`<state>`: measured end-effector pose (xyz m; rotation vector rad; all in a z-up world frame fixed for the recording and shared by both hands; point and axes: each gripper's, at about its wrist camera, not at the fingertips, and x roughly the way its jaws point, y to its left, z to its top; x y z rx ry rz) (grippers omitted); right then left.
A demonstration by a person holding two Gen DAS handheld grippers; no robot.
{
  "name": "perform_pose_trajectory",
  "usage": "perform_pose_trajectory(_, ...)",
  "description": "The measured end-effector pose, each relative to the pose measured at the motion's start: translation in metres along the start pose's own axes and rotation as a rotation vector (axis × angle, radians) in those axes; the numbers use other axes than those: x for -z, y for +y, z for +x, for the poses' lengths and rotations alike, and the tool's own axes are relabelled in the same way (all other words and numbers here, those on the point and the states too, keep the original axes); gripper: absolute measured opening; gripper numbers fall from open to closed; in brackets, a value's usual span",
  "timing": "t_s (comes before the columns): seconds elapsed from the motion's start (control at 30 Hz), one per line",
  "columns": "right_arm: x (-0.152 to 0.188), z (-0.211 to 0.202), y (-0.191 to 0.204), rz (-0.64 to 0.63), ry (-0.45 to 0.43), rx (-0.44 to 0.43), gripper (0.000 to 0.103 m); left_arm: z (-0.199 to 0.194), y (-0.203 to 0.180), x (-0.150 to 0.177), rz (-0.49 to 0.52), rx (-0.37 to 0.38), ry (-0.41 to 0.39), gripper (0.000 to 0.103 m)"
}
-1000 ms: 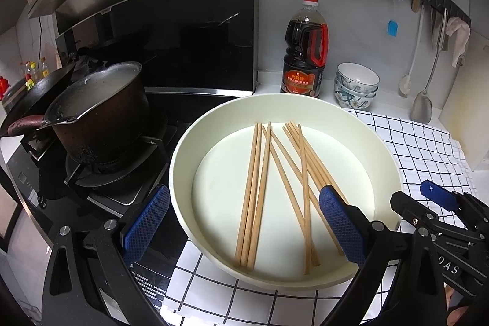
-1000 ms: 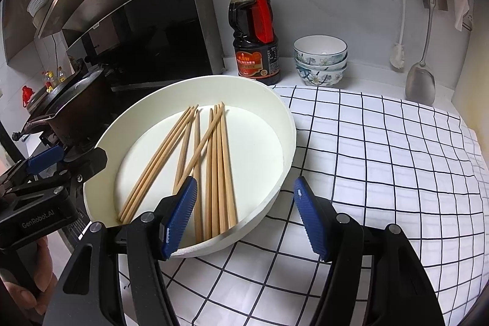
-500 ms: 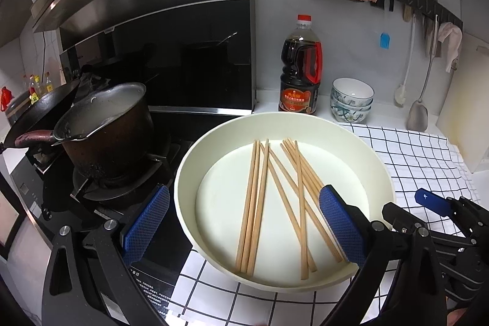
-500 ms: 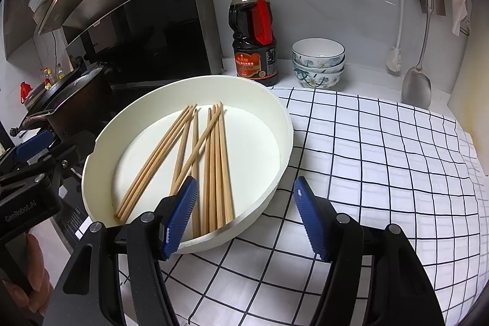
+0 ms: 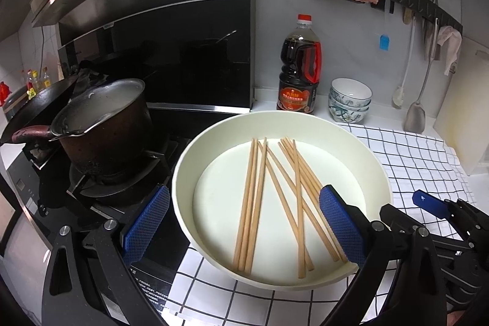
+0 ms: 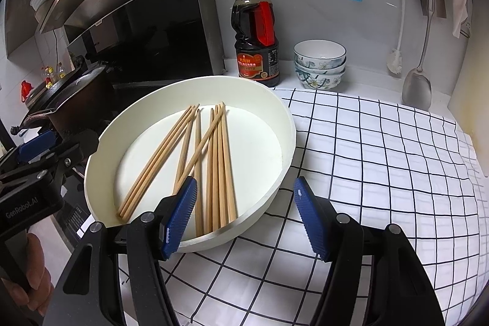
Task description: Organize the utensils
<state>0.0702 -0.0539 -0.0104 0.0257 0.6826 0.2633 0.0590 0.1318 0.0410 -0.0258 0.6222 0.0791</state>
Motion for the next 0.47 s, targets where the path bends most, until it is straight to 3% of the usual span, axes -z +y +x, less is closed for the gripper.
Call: perform_pose_trajectory(0.47, -0.002, -0.001, 0.000, 0.005, -0.001, 0.003, 0.063, 0.013, 0.005, 0.010, -0.012, -0.002, 0.082, 0.097)
